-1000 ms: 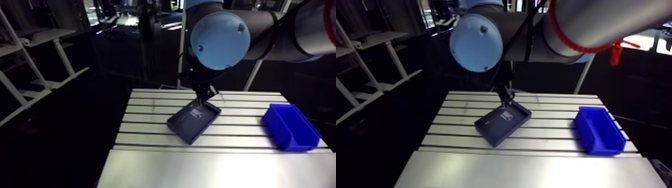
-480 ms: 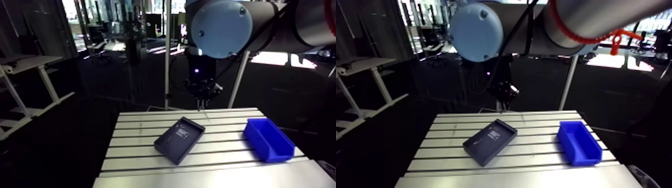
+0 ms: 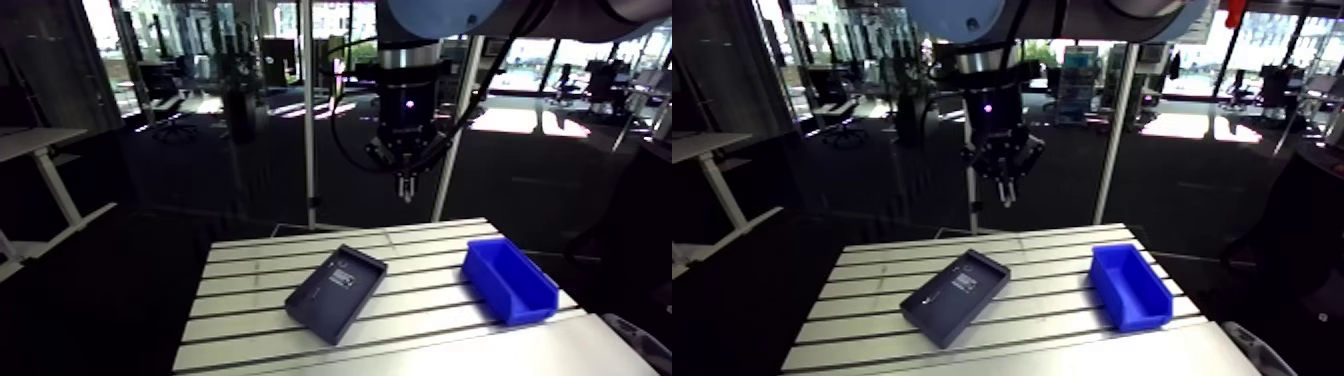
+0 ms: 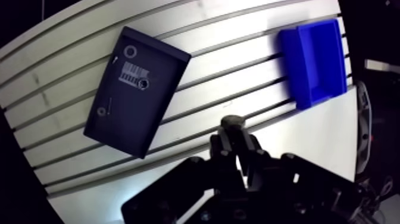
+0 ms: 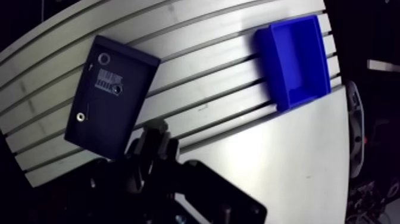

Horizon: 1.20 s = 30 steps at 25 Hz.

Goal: Pick up the M10 bolt from the tray and put it into the blue bin.

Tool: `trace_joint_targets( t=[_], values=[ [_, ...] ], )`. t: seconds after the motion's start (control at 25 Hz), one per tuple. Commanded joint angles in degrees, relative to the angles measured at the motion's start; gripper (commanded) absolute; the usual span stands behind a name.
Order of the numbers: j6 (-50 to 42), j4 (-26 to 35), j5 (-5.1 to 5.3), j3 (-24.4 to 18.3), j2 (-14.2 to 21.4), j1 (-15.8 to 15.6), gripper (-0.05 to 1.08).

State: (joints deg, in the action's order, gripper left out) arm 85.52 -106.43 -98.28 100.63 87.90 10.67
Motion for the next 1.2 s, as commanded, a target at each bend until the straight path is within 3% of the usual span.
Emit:
trace_joint_targets(
  t=[0.04, 0.28, 0.36, 0.52, 0.6, 0.88, 1.0, 1.2],
  values=[
    [21.8, -0.3, -0.11, 0.2, 0.0, 2.8, 1.08],
    [42.9, -2.4, 1.21, -0.1, -0.8, 3.7, 1.08],
    [51.1, -3.0, 2.79, 0.0, -1.1, 4.3, 1.08],
    [67.1, -2.8, 6.22, 0.0, -1.8, 9.2, 1.08],
    [76.1, -2.6, 7.36, -0.5, -3.1, 9.9, 1.08],
    [97.6, -2.1, 7.62, -0.7, -5.1, 15.3, 1.08],
    [106.3, -1.3, 8.68, -0.6, -5.7, 17.8, 1.08],
    [117.6, 1.4, 9.12, -1.4, -7.0, 21.0, 1.08]
  ],
)
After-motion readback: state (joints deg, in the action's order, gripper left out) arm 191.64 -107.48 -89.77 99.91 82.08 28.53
